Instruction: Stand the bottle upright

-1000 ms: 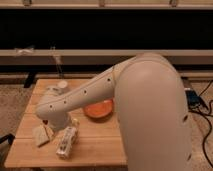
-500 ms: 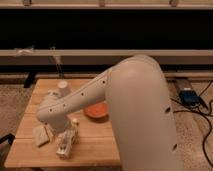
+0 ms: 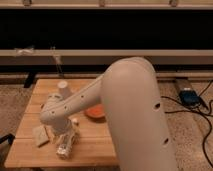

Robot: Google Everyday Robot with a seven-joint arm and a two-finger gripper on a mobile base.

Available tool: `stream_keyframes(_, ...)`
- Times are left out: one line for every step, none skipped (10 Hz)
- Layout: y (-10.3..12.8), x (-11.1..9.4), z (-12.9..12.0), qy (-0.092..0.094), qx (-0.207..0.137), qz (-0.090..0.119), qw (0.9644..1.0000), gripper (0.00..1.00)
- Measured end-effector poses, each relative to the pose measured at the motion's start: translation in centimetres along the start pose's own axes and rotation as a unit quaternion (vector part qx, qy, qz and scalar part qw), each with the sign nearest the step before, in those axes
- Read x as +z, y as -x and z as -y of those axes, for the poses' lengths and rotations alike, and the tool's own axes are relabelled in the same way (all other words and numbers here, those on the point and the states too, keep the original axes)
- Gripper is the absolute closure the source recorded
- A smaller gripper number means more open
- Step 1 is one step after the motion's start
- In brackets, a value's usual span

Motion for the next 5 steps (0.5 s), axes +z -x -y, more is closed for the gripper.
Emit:
stream_keyframes(0.16,0.16,-0.02,0.004,-0.003,0.002,1.0,0.2)
stream_keyframes(0.39,0.29,0.08,0.008,-0.005,0.005,0.9999,0.24)
stream_keyframes(0.57,0.37,0.17,0.011,-0.007,0.009,0.9999,0.33)
stream_keyframes(0.78,0.34,0.3,0.014,-0.01,0.014,0.9998,0.43)
stream_keyframes(1.0,0.12,0.45,0.015,-0.013,0.02,0.9996,0.53)
